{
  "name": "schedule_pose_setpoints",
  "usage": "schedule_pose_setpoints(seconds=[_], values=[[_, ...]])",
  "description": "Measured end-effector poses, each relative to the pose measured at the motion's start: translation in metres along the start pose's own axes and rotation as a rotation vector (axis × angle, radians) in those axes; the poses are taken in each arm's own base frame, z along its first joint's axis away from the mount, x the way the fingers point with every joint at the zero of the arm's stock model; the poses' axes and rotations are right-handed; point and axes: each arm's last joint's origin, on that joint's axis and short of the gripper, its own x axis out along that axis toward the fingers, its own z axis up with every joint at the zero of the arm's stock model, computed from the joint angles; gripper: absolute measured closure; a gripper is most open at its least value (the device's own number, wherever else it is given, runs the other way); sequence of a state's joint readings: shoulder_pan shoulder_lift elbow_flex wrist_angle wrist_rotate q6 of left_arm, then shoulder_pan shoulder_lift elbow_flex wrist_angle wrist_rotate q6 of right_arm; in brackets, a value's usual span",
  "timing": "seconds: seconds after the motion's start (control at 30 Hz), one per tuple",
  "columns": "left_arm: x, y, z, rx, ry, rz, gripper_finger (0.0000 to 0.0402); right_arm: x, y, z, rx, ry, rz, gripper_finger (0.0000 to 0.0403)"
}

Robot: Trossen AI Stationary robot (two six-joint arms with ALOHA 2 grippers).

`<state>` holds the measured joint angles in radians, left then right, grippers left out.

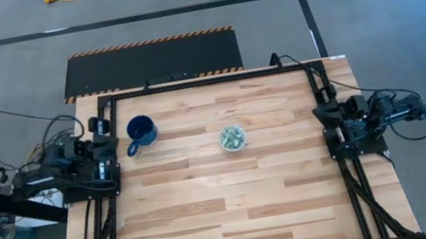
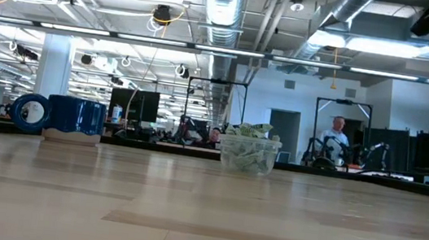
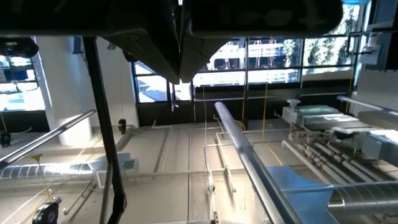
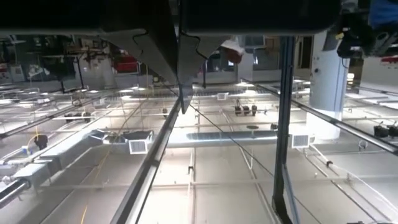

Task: Pick and place items into bin
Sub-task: Return to Home Position

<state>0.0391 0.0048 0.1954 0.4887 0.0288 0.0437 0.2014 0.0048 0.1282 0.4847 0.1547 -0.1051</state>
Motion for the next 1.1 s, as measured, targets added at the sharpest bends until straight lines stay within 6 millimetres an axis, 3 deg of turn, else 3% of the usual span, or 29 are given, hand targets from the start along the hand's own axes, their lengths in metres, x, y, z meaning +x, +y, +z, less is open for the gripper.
schedule_pose_setpoints(seconds=[0.33, 0.6, 0.87, 1.1], values=[[-0.010, -0.001, -0.033, -0.039, 0.030, 0.010, 0.0400, -0.008, 0.001, -0.025, 0.038, -0.018, -0.001, 0.0403], [-0.016, -0.002, -0.047, -0.057, 0.038, 0.028, 0.0400, -0.009, 0.002, -0.029, 0.054, -0.004, 0.000, 0.0403], [-0.017, -0.002, -0.059, -0.003, 0.162, 0.013, 0.0400, -0.011, 0.003, -0.049, 0.014, 0.205, 0.016, 0.0403], [-0.020, 0.000, -0.074, 0.053, 0.322, 0.101, 0.0400, -0.018, 0.004, -0.070, -0.023, 0.431, 0.034, 0.0403]])
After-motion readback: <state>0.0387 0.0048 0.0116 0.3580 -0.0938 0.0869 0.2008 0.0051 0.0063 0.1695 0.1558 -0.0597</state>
